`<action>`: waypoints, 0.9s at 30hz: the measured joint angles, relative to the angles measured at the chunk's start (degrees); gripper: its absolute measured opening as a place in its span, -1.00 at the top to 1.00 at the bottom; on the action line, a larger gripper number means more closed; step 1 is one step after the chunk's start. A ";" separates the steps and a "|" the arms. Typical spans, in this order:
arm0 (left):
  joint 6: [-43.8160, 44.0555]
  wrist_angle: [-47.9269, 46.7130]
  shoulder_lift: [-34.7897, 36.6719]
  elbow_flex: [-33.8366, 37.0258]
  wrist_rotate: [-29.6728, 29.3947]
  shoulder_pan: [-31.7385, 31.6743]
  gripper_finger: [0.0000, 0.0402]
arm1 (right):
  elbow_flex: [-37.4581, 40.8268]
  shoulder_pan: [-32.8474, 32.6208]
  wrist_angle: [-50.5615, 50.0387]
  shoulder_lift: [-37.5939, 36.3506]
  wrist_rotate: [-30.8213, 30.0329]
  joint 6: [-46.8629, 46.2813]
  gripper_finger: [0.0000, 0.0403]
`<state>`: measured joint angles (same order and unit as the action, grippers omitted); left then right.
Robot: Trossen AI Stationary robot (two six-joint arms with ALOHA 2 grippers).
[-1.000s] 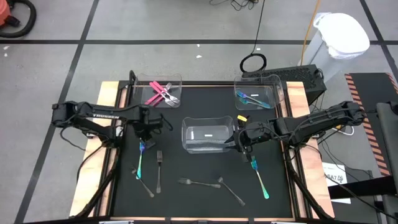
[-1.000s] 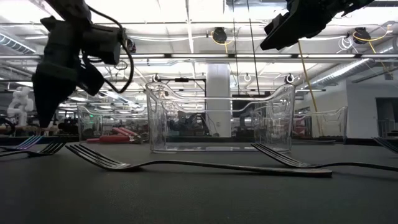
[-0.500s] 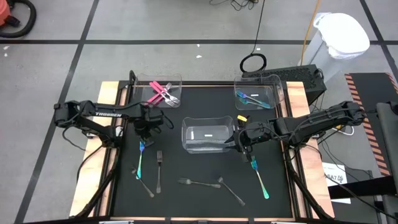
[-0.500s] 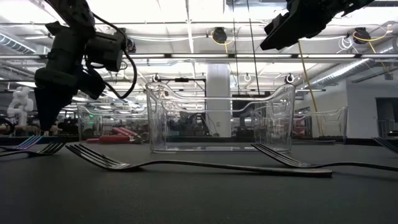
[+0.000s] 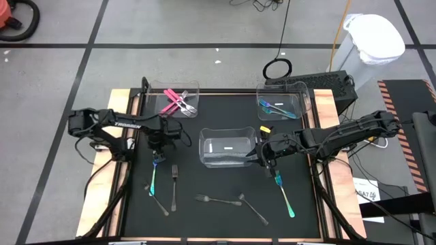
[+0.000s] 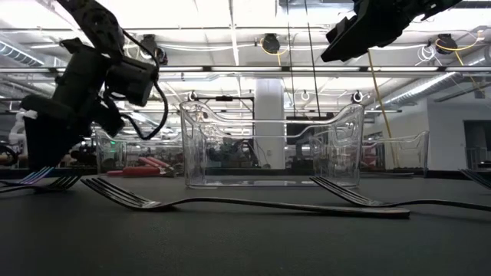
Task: Sort silverware by color (type)
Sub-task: Put the blue fork into the right transparent bin
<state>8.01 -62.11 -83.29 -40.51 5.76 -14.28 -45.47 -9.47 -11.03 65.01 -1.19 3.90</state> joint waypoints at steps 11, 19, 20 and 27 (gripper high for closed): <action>-1.48 0.39 -4.03 0.00 -1.35 0.00 -0.47 | 0.00 0.00 -0.02 0.00 0.00 0.24 0.53; -2.47 0.98 -4.39 0.00 0.86 0.04 -0.35 | 0.00 0.00 -0.02 0.00 0.00 0.24 0.53; -2.56 1.33 -4.39 0.00 1.33 0.04 -0.30 | 0.00 0.00 -0.02 0.00 0.00 0.24 0.53; -2.60 3.08 -4.39 0.00 4.36 0.04 0.22 | 0.00 0.00 -0.02 0.00 0.00 0.24 0.53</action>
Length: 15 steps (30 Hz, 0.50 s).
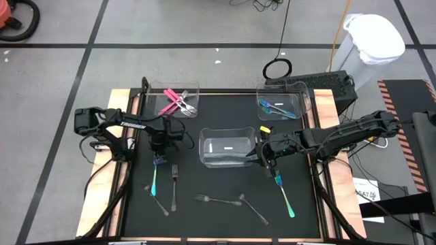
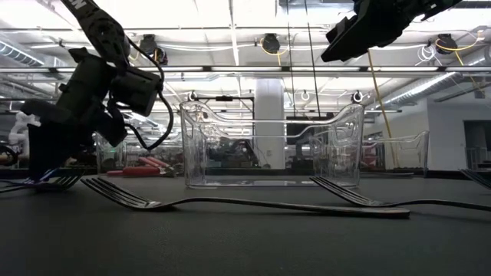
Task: Sort silverware by color (type)
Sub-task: Put the blue fork into the right transparent bin
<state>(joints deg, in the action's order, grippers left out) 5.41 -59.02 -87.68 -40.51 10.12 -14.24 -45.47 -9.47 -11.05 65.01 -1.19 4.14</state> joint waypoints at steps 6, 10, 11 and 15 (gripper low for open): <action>-0.44 -0.46 0.13 -0.26 1.75 -0.04 0.66 | 0.02 0.00 0.00 0.00 0.00 0.00 0.53; -0.33 -0.42 0.15 -0.28 3.40 -0.04 0.86 | 0.02 0.00 0.00 0.00 -0.01 0.00 0.53; -0.20 -0.32 0.15 -0.28 3.57 -0.04 0.89 | 0.02 0.00 0.00 0.00 0.00 0.00 0.53; 1.34 -0.07 0.15 -0.26 3.32 0.05 0.91 | 0.02 0.00 0.00 0.00 -0.09 0.00 0.53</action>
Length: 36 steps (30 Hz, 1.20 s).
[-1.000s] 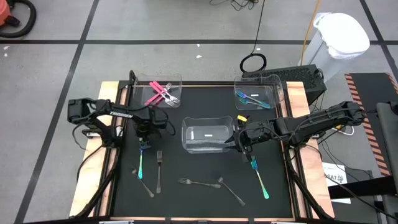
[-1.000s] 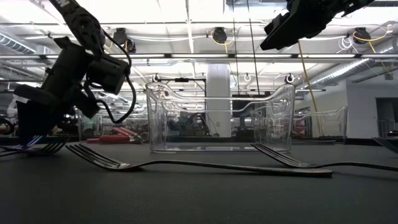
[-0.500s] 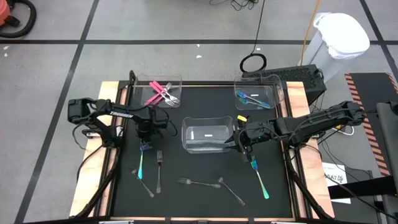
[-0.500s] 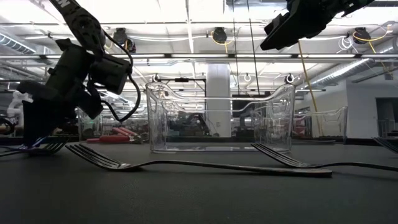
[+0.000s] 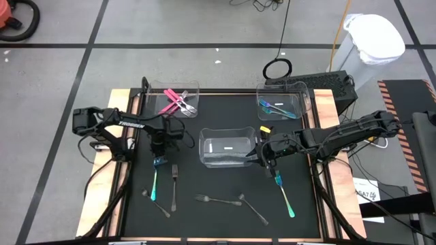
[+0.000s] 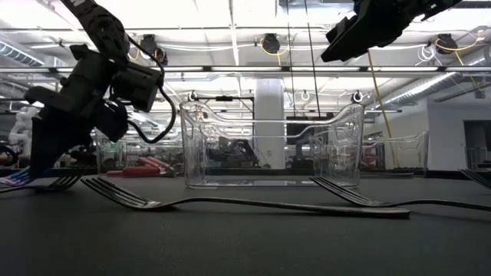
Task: Sort silverware by color (type)
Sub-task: Put the blue fork into the right transparent bin
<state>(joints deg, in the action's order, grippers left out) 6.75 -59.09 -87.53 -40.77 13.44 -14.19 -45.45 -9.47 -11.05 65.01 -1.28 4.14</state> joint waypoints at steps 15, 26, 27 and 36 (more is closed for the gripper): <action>12.05 -6.43 4.74 -6.81 -5.83 3.22 0.96 | 0.00 -0.02 0.09 0.02 -0.11 1.51 0.53; 16.03 -12.54 8.70 -15.64 -13.18 6.16 0.96 | 0.02 0.00 0.10 0.02 -0.13 1.51 0.53; 16.54 -12.44 9.05 -16.13 -13.72 6.43 0.96 | 0.02 0.00 0.11 0.02 -0.13 1.51 0.53; 18.49 -12.36 9.73 -20.17 -15.98 10.70 1.00 | 0.02 0.00 0.13 0.02 -0.13 1.76 0.53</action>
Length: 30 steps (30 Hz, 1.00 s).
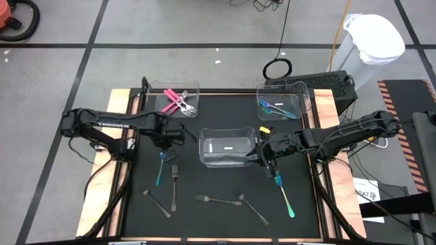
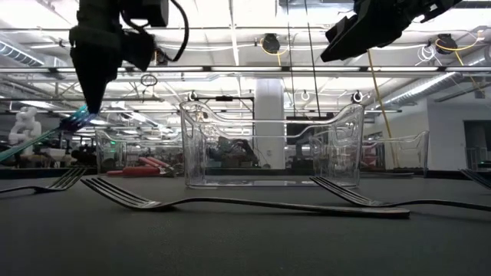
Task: Sort silverware by color (type)
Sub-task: Put the blue fork into the right transparent bin
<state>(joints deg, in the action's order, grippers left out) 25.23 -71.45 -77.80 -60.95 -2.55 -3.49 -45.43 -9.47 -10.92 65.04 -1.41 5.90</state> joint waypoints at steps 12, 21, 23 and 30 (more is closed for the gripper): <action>3.34 -4.68 0.00 -11.63 -6.65 8.14 1.00 | 0.00 0.00 0.00 0.00 -0.02 0.82 0.53; 8.08 -12.27 3.22 -21.08 -18.11 12.85 1.00 | 0.00 0.00 0.08 0.00 -0.02 0.82 0.53; 8.95 -12.18 4.86 -21.81 -20.81 14.01 1.00 | 0.00 -0.01 0.28 -0.01 -0.02 0.95 0.53; 11.83 -11.13 11.57 -21.99 -34.90 18.84 1.00 | 0.00 0.00 7.19 0.00 -0.04 3.78 0.53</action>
<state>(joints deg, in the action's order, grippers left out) 37.06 -82.58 -66.23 -82.94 -37.44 15.35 -45.43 -9.47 -3.73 65.04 -1.45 9.68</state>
